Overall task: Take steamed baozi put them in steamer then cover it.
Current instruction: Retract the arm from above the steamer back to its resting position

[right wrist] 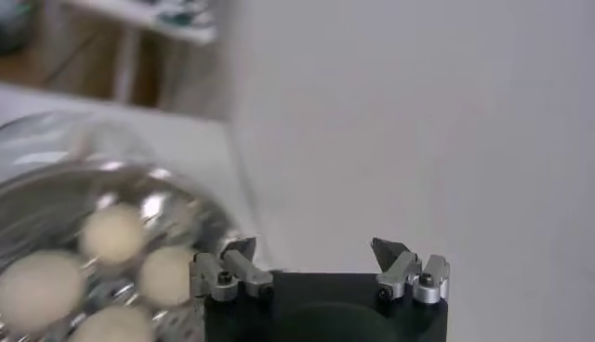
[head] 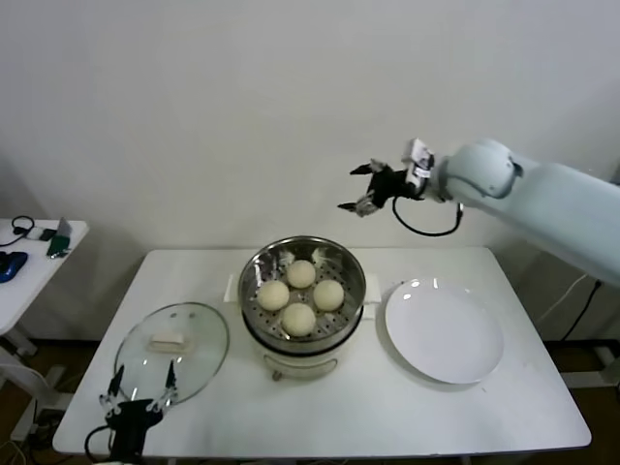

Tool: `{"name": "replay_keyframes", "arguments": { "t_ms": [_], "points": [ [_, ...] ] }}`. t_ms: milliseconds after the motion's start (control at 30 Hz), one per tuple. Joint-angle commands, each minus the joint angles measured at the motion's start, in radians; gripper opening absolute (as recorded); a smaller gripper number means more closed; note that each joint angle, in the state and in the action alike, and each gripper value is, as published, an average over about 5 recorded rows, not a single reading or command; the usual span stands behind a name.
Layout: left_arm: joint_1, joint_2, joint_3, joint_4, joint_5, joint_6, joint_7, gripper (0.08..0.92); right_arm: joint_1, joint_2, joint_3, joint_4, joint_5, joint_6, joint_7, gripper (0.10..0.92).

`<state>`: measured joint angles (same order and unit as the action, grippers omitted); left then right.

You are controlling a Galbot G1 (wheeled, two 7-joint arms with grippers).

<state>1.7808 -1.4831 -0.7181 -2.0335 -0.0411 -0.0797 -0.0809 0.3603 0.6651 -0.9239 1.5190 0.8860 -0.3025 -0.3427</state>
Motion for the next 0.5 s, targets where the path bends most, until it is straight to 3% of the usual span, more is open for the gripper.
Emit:
{"name": "replay_keyframes", "arguments": {
  "t_ms": [33,267,500],
  "points": [
    [-0.023,0.013,-0.003,-0.004,0.009,0.006,0.017,0.823,-0.904,-0.219,0.861,0.149,-0.058,0.125,0.355,0.823],
    [-0.030,0.023,0.000,-0.007,0.077,-0.011,0.028,0.823,-1.483,-0.085,1.401,0.173,-0.210,0.315,0.338,0.823],
    [-0.032,0.031,0.000,0.002,0.164,-0.030,0.052,0.823,-1.785,0.130,1.604,0.223,-0.283,0.463,0.280,0.823]
  ]
}}
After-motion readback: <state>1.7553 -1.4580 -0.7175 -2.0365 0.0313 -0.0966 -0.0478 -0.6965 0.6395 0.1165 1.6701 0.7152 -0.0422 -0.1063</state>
